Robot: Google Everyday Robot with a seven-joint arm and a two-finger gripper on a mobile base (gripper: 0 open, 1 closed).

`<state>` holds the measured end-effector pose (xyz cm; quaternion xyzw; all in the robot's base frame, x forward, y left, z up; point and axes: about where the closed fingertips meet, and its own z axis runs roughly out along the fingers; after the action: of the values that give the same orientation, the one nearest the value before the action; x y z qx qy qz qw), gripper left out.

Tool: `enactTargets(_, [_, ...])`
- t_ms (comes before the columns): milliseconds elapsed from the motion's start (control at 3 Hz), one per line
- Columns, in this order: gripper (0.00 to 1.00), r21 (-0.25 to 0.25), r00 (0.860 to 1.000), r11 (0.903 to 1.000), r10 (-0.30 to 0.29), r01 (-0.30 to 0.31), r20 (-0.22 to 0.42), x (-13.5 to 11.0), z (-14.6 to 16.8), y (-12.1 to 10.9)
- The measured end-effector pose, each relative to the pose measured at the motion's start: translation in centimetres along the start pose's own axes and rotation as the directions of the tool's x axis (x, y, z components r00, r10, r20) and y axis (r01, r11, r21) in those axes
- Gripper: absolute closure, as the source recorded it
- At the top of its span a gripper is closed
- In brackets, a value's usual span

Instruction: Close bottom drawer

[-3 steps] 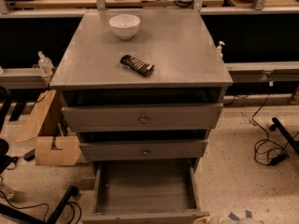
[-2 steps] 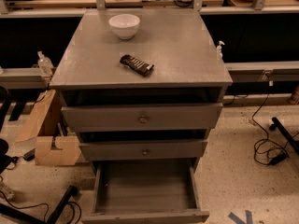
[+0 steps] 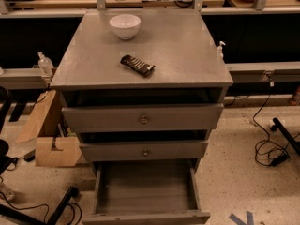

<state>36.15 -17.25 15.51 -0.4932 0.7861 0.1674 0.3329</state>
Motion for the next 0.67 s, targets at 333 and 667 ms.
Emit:
enactTargets(333, [1.00,0.014,0.999,0.9999,0.007,-0.008,0.054,0.7,2.8,-1.9])
enactTargets(667, [1.00,0.032,0.996,0.9994,-0.014,0.011,0.090,0.2,4.6,-4.4])
